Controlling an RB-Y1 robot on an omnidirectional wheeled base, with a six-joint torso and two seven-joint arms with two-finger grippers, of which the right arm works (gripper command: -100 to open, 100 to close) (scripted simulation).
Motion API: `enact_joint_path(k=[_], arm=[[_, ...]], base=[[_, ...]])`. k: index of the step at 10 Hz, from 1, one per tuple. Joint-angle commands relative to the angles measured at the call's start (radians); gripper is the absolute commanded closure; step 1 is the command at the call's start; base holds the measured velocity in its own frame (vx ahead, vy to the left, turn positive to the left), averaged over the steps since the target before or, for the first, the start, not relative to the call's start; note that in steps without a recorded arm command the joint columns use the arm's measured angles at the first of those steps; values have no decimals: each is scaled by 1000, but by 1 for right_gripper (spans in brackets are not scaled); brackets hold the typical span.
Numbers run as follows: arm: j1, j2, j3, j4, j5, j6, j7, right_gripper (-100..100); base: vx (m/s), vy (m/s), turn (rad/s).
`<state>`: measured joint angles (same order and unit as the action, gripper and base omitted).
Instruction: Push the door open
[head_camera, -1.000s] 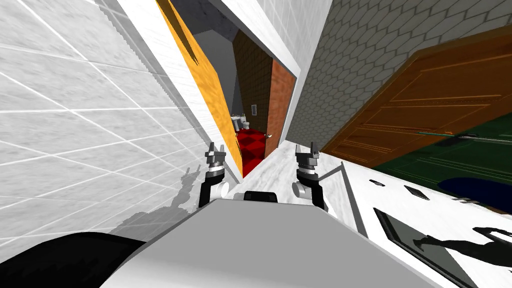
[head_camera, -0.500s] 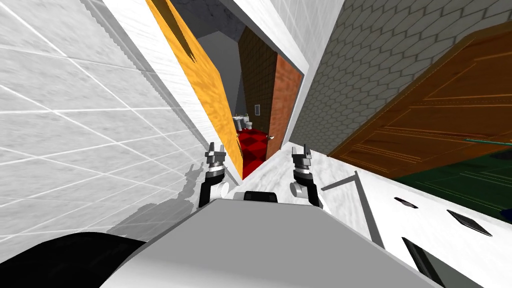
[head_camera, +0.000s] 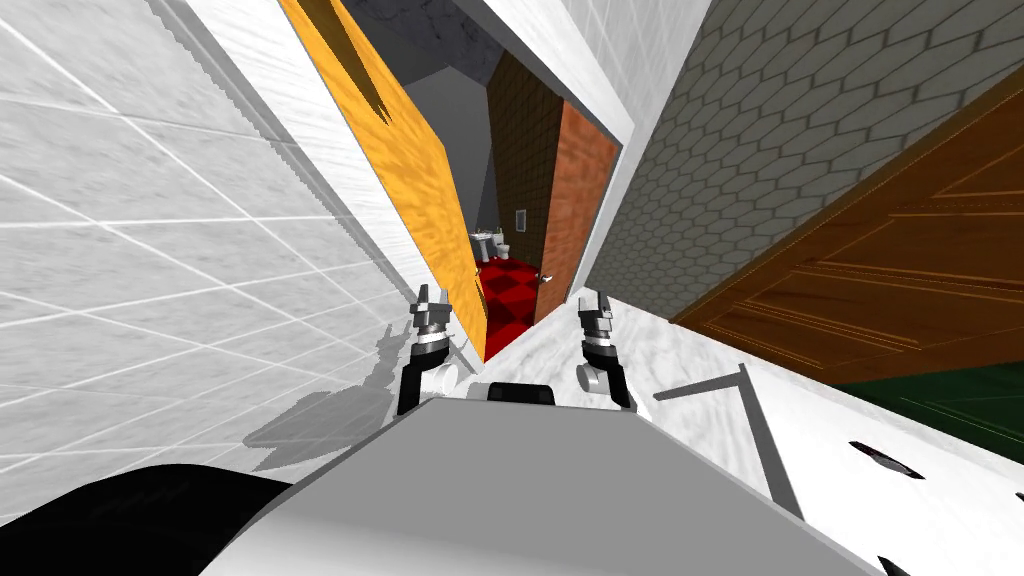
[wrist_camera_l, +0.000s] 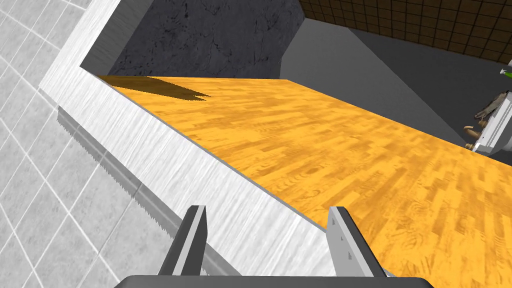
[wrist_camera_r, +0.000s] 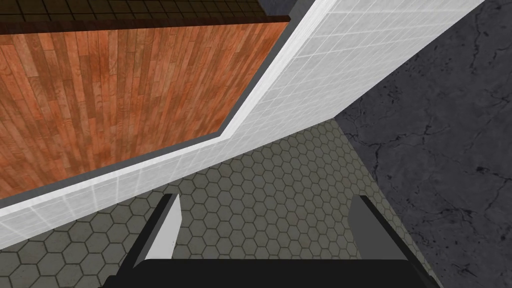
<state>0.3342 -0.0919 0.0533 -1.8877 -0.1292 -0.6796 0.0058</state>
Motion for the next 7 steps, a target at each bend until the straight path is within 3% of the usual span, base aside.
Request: enact_joint_path(k=[1,7], arm=[[-11,-4,10,43,-6,-5,11,-100],[-51,-13,35,175,-26,-16,43,-100]], base=[[126,-105,173],[115,-114,143]])
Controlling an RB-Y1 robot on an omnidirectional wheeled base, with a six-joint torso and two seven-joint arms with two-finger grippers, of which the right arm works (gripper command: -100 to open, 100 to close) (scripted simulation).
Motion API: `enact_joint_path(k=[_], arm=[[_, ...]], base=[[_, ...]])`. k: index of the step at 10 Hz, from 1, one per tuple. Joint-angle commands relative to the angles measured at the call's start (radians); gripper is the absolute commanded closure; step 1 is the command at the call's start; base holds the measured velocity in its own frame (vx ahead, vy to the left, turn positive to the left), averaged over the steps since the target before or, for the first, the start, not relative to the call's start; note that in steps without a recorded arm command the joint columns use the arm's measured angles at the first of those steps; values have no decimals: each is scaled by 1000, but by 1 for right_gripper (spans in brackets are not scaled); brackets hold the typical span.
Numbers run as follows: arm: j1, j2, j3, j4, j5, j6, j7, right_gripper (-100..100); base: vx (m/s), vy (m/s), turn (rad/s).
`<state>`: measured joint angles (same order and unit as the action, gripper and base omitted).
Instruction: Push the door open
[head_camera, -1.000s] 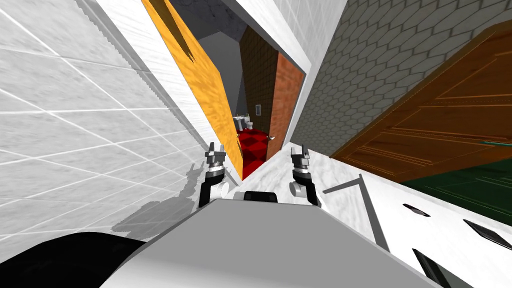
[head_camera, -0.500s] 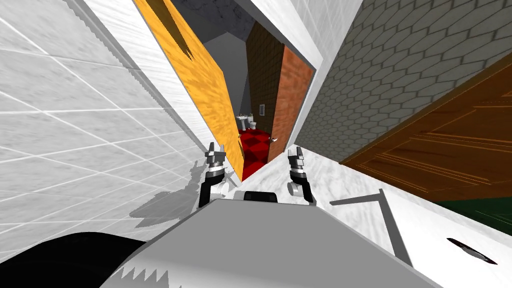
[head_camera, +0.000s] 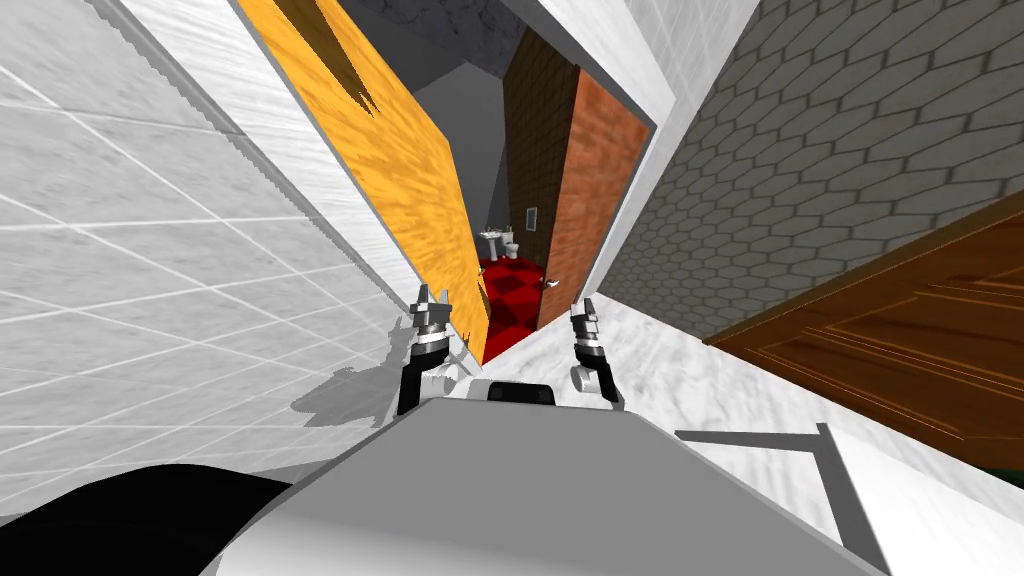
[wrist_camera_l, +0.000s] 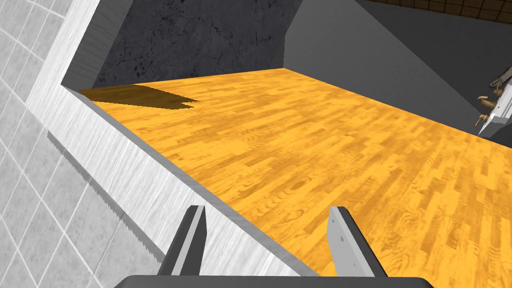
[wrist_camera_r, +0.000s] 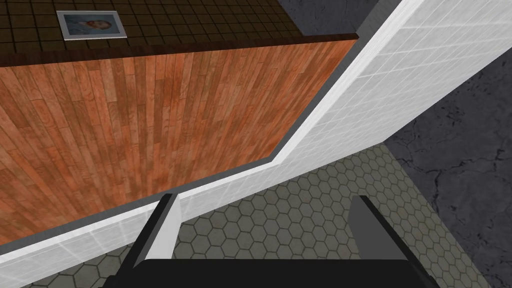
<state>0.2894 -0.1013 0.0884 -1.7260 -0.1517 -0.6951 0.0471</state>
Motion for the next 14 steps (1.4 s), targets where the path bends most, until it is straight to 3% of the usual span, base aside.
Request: enact_joint_path(k=[1,2,8,14], arm=[[-11,-4,3,30,-6,-2,5,-100],[-21,-5,9,64,-11,-6,13,-100],[-52,-6,29,167,-26,-15,38,-100],[-104,3,61,338,-52,-30,79,-100]], base=[[73,-86,95],[105,-117,179],[71,-102,115],[85,-163,171]])
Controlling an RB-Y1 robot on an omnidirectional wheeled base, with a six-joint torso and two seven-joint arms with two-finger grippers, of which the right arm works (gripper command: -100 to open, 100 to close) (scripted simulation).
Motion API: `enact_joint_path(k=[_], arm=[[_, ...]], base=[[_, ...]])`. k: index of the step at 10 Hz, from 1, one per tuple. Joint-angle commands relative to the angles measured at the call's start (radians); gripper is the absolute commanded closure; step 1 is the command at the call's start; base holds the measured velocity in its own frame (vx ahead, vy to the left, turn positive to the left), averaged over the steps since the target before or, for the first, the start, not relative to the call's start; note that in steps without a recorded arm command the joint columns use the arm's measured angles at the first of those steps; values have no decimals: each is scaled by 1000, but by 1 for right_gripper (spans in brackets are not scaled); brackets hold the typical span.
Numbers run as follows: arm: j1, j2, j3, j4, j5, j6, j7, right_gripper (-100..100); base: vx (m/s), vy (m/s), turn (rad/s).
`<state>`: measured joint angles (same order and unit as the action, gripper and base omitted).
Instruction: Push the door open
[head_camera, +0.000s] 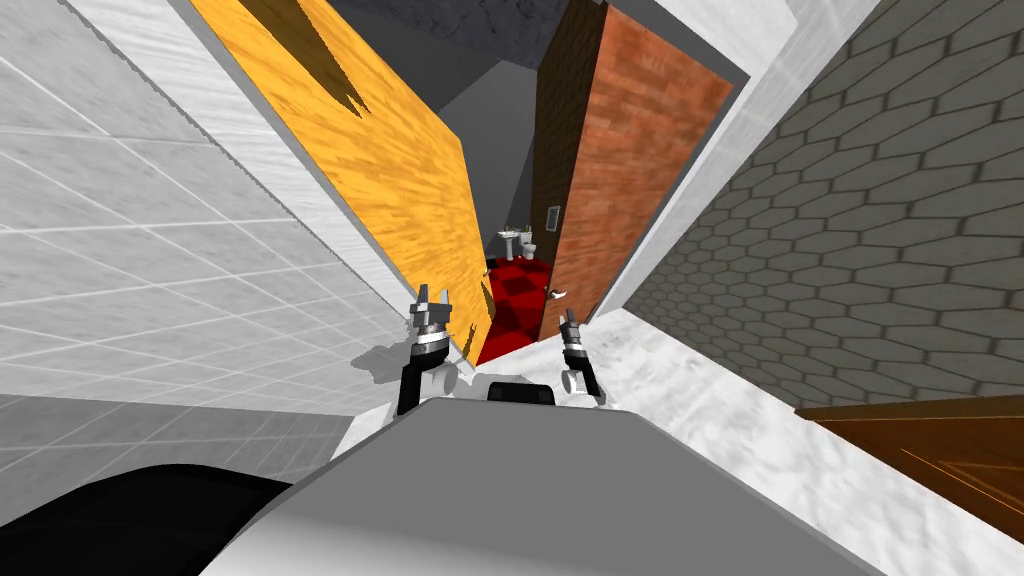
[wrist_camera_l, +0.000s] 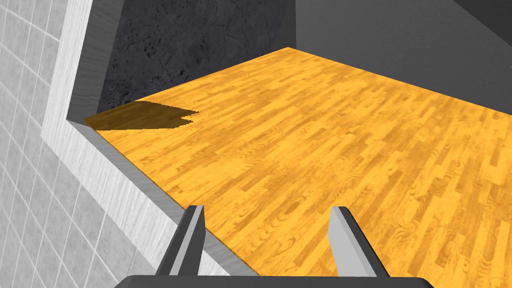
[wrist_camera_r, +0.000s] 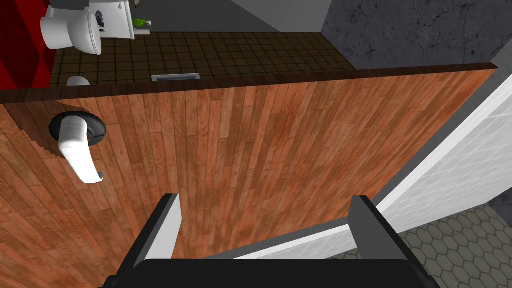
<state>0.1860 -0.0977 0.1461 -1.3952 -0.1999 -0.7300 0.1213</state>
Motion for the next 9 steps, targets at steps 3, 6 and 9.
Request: enact_joint_path(k=[3,6,9], arm=[[-20,5,16,74,-14,-1,21,-100],[-40,13,28,138,-23,-7,36,-100],[-58,22,40,200,-33,-12,51,-100]], base=[[77,-182,150],[44,-129,123],[43,-165,137]])
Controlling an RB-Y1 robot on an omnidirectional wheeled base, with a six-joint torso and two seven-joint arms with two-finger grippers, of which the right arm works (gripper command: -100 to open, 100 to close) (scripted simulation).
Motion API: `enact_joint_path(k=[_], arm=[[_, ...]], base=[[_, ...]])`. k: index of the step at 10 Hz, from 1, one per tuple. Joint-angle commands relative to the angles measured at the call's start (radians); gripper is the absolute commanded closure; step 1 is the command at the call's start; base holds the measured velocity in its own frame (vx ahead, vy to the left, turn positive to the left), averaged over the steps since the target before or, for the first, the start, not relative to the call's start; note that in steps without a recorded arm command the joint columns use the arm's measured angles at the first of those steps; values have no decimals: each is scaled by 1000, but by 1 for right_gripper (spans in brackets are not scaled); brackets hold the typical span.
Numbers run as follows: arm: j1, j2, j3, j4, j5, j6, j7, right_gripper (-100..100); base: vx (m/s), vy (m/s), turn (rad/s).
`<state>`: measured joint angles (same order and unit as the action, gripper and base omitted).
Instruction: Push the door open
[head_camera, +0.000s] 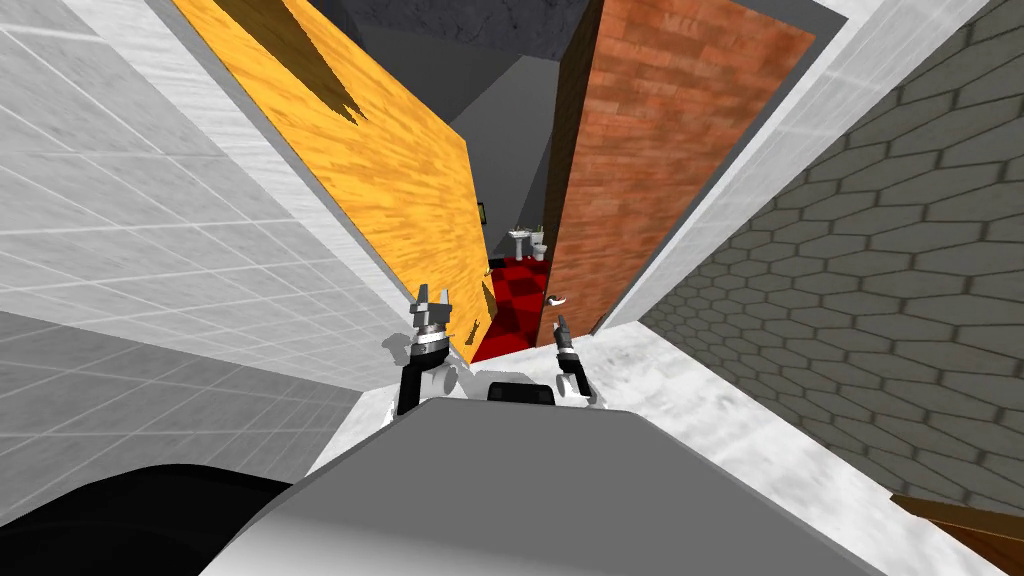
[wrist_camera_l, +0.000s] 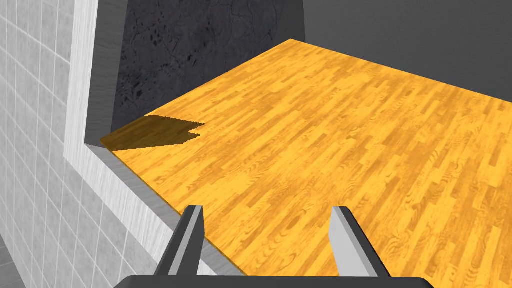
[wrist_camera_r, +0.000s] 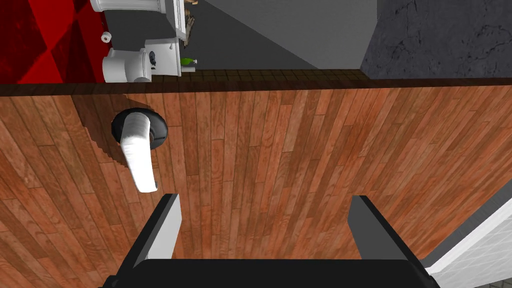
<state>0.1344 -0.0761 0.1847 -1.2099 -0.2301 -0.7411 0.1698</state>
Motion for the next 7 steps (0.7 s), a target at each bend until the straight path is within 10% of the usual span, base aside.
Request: enact_joint_path(k=[1,7], arm=[[-11,3,4,30,-5,-3,6,-100],[-49,31,28,154,-23,-14,35,-100]], base=[[32,-127,97],[47,-171,124]])
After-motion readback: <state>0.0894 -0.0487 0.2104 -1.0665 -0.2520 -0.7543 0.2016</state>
